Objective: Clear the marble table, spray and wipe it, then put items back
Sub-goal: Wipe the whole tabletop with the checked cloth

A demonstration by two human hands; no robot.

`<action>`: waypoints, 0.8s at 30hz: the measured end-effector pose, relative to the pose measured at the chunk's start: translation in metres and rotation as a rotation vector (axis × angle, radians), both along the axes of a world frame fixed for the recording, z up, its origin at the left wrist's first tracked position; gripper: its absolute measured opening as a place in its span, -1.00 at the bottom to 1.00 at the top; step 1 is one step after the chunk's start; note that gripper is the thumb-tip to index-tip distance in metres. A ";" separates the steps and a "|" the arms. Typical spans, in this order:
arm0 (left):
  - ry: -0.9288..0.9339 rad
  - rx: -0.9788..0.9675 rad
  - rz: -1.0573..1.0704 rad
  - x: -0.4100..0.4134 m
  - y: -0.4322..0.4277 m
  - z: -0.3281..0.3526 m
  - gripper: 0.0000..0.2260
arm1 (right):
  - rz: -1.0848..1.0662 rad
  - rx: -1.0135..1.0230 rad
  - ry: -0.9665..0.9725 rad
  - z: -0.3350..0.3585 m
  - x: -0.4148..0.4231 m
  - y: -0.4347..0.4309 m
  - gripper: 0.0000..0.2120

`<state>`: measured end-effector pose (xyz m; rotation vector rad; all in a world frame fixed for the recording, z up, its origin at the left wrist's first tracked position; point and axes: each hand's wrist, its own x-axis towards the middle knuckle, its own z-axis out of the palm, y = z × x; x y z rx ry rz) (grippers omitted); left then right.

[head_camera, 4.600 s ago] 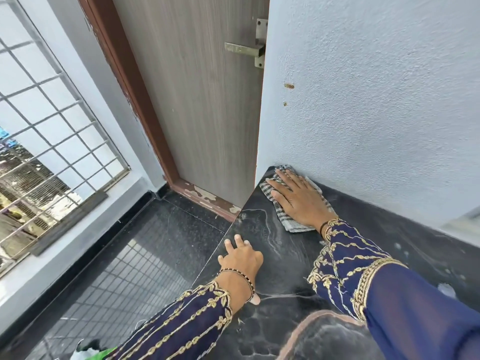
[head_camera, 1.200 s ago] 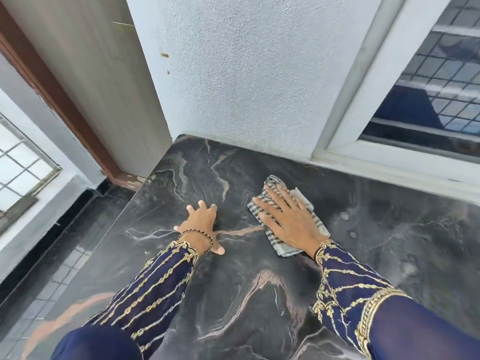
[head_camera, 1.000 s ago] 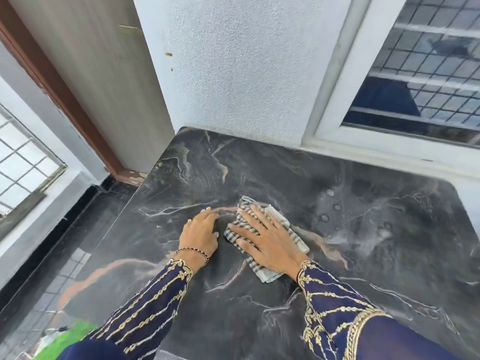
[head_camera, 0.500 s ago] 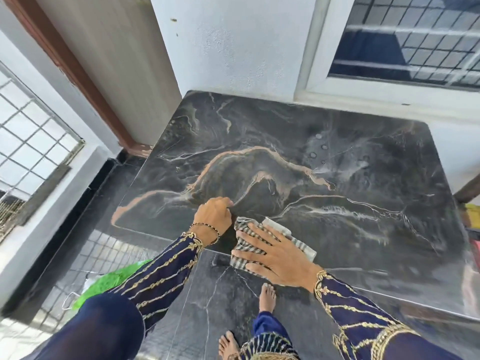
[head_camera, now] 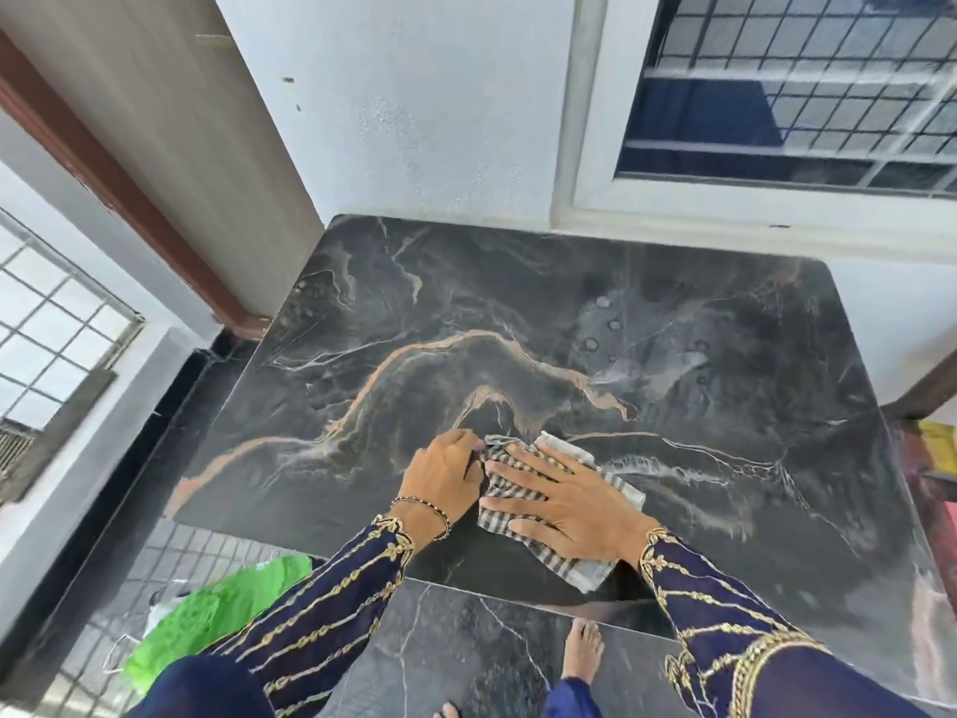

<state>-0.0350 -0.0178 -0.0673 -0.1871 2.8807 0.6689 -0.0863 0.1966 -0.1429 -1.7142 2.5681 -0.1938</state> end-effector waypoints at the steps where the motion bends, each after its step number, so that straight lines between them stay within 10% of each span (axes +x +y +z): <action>1: -0.008 0.003 0.008 -0.007 0.003 -0.003 -0.72 | 0.005 0.004 -0.004 -0.001 -0.015 0.000 -0.56; 16: 0.062 -0.128 0.076 -0.172 0.013 -0.018 -0.65 | -0.045 -0.002 -0.026 -0.002 -0.232 -0.028 -0.55; 24: -0.405 -0.233 0.092 -0.244 0.004 -0.011 0.33 | -0.086 0.021 -0.009 -0.003 -0.333 -0.049 -0.54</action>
